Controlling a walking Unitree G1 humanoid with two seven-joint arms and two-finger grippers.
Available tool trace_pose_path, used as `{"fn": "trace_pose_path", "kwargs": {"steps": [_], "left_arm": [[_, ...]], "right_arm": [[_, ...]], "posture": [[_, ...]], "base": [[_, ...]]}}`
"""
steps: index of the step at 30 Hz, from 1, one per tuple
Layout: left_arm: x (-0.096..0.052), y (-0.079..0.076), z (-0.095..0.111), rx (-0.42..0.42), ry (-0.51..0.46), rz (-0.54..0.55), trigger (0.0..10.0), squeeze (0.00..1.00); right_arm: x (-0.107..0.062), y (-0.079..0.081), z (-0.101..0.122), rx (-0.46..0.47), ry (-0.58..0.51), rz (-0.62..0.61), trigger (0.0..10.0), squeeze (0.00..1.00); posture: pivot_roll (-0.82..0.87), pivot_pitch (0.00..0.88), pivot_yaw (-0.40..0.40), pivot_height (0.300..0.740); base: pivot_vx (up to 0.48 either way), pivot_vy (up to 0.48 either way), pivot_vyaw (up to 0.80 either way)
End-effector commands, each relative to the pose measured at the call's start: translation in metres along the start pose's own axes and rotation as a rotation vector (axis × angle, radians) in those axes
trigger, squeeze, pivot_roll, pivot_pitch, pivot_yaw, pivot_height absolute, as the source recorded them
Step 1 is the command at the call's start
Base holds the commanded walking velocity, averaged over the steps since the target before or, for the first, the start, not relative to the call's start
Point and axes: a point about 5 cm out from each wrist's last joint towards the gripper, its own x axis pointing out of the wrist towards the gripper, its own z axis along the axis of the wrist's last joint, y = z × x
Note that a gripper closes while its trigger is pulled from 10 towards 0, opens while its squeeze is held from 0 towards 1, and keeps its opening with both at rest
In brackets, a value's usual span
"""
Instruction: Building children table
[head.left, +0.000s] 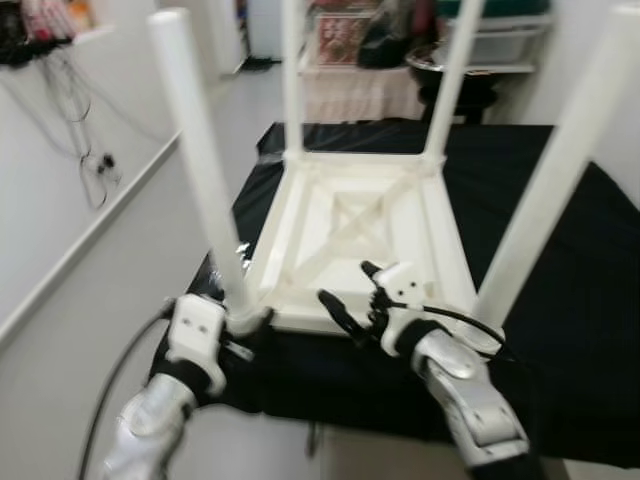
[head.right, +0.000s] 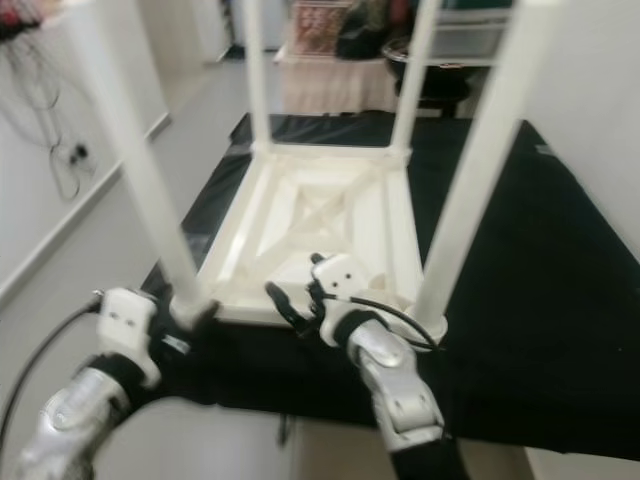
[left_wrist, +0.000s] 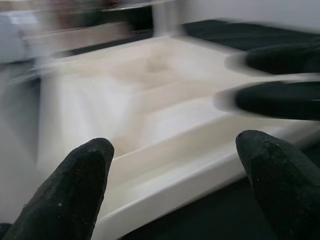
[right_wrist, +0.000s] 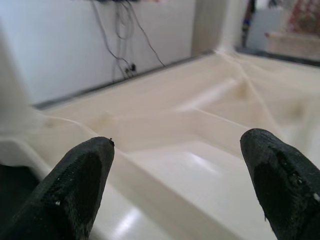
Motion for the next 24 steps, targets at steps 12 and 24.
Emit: {"fn": "trace_pose_path", "kwargs": {"steps": [12, 24], "left_arm": [[-0.014, 0.006, -0.005, 0.011, 0.037, 0.07, 10.0, 0.0], [-0.038, 0.011, -0.002, 0.066, 0.044, 0.253, 10.0, 0.0]], "right_arm": [[0.002, 0.01, 0.0, 0.03, -0.014, 0.052, 10.0, 0.0], [-0.012, -0.003, -0.005, 0.03, 0.008, -0.03, 10.0, 0.0]], "posture": [[-0.06, 0.055, -0.001, 0.74], [-0.06, 0.055, -0.004, 0.74]], "base": [[0.0, 0.0, 0.0], [0.0, 0.0, 0.0]]}}
